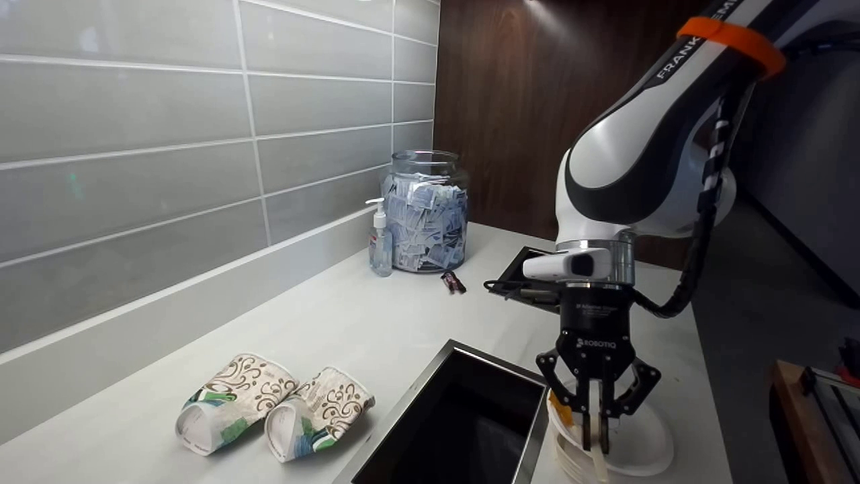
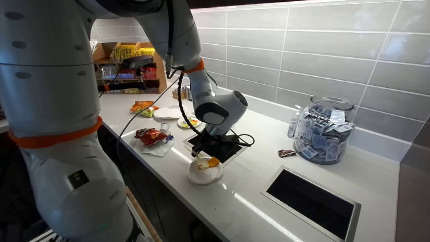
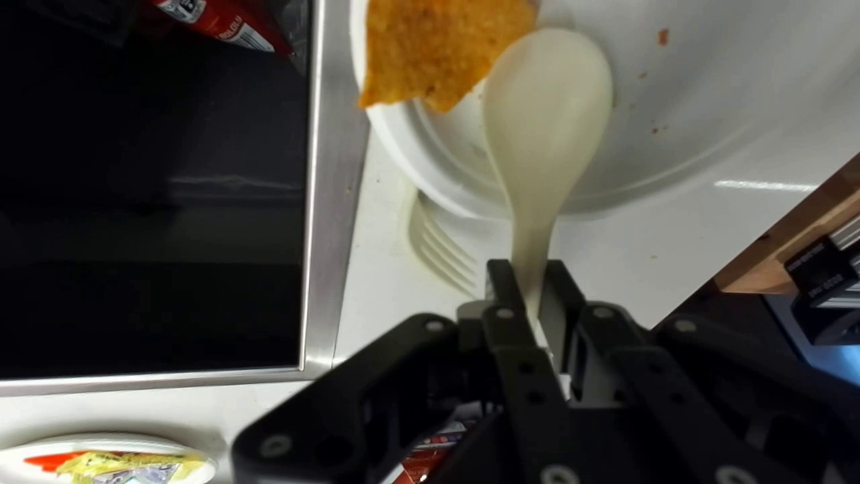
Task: Use the spoon to push the big, orange piece into the bin
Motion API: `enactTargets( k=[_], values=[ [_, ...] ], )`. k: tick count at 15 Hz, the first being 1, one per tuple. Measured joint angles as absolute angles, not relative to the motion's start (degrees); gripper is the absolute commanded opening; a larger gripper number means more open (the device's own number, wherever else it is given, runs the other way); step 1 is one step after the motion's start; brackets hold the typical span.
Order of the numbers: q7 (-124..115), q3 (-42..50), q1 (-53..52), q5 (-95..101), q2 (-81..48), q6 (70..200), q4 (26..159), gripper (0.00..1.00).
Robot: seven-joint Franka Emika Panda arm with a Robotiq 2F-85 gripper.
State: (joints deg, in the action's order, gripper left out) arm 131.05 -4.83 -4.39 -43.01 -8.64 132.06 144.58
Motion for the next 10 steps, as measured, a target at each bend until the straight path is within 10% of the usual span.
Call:
enactTargets(
  k=[10],
  values=[
    [129.5, -5.1, -4.2, -38.2, -8.7, 131.8, 144.0, 0.03]
  ],
)
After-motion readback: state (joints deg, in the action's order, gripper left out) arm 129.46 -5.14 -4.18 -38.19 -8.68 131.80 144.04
